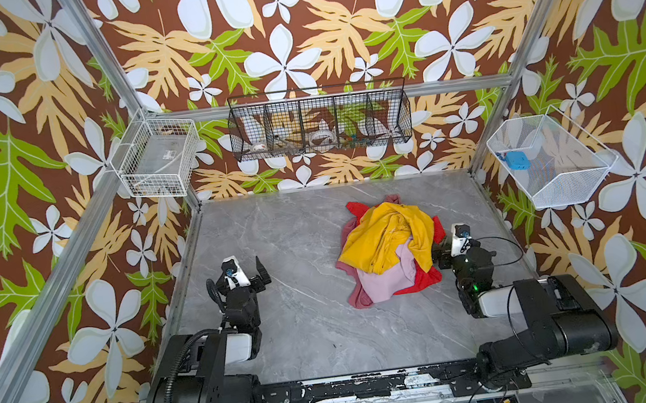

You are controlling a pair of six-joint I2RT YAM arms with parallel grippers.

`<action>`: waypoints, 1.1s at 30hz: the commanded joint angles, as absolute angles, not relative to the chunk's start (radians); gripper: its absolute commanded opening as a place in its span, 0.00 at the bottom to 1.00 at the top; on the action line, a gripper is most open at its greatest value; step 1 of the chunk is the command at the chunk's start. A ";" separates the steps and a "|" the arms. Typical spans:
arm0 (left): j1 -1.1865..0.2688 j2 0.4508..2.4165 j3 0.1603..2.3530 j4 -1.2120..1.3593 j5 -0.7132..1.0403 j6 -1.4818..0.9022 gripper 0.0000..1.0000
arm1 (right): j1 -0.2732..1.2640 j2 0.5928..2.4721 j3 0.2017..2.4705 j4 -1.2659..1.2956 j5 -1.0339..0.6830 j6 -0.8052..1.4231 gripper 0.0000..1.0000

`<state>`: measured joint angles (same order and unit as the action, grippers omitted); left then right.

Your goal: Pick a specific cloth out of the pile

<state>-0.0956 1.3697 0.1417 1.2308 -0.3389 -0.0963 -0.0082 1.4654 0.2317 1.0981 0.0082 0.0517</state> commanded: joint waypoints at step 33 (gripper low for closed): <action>-0.130 1.068 0.463 0.384 -0.460 -0.351 1.00 | -0.170 1.159 0.412 0.345 -0.058 0.345 0.98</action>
<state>-0.1127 1.1141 0.4805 0.5480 -0.4686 -0.2672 -0.1570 1.1931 0.3939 0.5594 -0.0257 0.2558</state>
